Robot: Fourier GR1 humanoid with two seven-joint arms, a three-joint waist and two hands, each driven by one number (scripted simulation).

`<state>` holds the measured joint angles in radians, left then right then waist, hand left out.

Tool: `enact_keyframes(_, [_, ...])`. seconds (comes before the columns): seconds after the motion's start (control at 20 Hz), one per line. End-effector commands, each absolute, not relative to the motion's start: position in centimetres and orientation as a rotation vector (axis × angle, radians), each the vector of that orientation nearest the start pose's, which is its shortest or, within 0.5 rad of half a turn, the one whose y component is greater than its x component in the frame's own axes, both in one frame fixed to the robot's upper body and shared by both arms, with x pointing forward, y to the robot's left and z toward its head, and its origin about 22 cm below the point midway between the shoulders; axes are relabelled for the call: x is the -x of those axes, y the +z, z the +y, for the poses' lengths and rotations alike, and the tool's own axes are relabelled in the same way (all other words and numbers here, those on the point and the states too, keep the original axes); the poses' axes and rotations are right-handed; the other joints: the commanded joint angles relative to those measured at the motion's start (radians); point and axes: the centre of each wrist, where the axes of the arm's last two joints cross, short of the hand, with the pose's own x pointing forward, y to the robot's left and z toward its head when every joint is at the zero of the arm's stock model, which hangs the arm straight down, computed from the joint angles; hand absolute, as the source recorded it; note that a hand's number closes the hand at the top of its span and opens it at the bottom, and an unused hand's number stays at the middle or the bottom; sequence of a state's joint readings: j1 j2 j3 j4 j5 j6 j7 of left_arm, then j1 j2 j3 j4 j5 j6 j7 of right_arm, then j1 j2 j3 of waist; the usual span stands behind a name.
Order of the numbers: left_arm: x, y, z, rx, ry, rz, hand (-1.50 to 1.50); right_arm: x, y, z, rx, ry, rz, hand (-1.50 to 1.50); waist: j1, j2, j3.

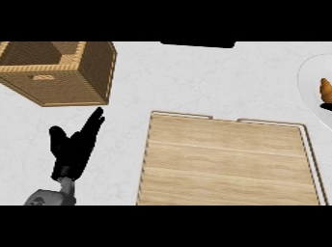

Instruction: Pick the croissant from the tray and place it in the plate

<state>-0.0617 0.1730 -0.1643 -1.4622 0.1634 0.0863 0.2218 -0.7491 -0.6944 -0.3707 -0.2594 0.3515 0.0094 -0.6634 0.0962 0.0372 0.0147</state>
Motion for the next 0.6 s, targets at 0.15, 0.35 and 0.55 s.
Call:
enact_keyframes(0.15, [-24.7,-1.9,22.4,0.043,-0.065,-1.229,0.00,-34.3,7.6,-49.2,0.555,0.095,-1.814,-1.50,-0.014,0.003,-0.003])
enact_keyframes(0.35, [-24.2,-2.6,21.7,0.049,-0.077,-1.231,0.00,-33.8,7.8,-50.0,0.528,-0.009,-1.787,-1.50,-0.013,0.004,-0.005])
enact_keyframes(0.55, [-23.8,-2.5,22.5,0.054,-0.062,-1.218,0.00,-30.6,8.7,-53.6,0.390,0.015,-1.780,-1.50,-0.027,0.000,-0.003])
